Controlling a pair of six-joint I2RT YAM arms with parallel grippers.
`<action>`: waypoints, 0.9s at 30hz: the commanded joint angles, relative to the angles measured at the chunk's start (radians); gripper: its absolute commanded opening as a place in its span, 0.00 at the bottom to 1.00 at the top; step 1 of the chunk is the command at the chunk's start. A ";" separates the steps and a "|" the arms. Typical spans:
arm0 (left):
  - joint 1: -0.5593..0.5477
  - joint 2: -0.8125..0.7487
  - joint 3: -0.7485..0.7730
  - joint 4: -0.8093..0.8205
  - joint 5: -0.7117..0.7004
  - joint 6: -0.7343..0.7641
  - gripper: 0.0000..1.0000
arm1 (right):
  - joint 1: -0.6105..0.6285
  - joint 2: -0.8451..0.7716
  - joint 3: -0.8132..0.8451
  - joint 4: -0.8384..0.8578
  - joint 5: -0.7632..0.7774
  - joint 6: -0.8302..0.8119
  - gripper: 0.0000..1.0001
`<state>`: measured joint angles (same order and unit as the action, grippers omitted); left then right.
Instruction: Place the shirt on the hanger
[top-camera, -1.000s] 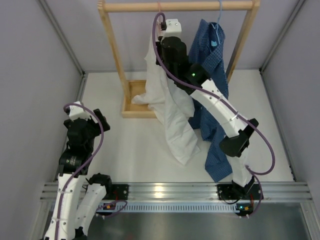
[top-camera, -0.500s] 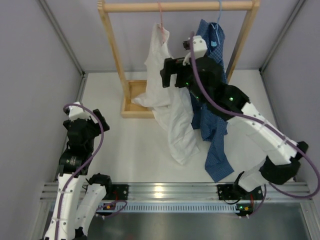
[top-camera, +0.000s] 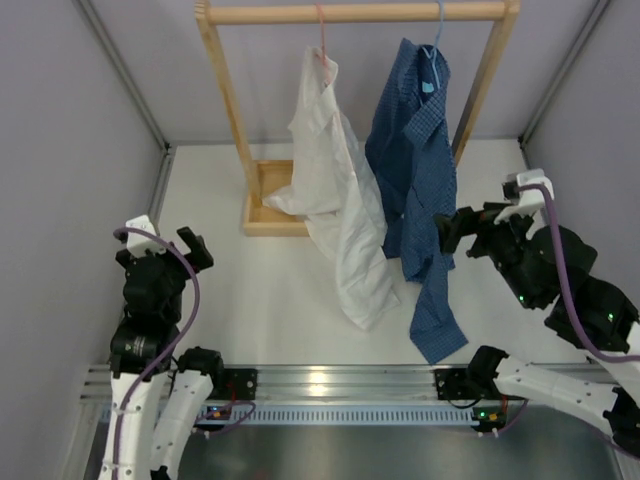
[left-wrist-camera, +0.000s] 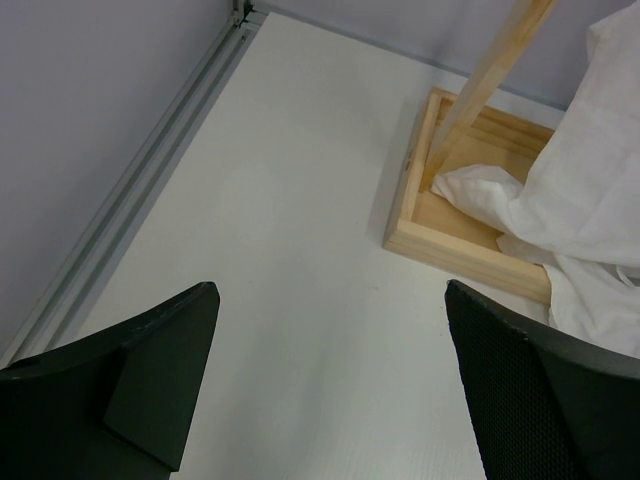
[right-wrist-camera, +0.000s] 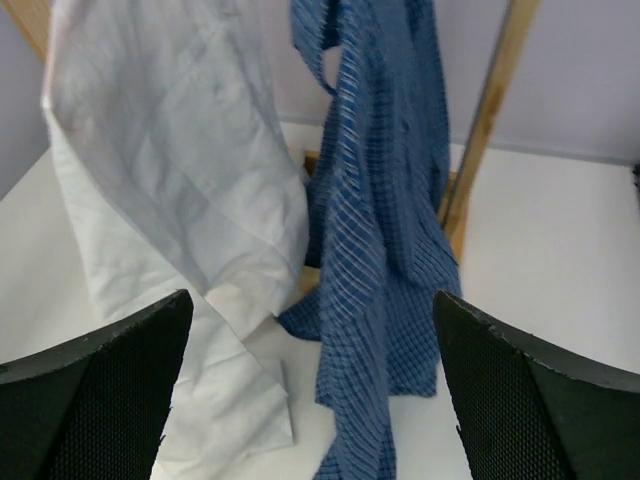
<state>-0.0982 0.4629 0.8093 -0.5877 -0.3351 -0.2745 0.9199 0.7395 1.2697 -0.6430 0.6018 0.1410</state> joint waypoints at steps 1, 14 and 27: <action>-0.020 -0.050 0.011 0.002 -0.019 0.032 0.98 | 0.000 -0.126 -0.061 -0.092 0.119 -0.018 0.99; -0.028 -0.193 0.054 -0.075 0.001 0.126 0.98 | 0.000 -0.390 -0.325 -0.116 0.339 0.035 0.99; -0.031 -0.208 0.034 -0.072 0.002 0.121 0.98 | 0.000 -0.350 -0.322 -0.116 0.374 0.035 1.00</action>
<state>-0.1253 0.2485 0.8413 -0.6670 -0.3374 -0.1650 0.9199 0.3836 0.9360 -0.7494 0.9443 0.1680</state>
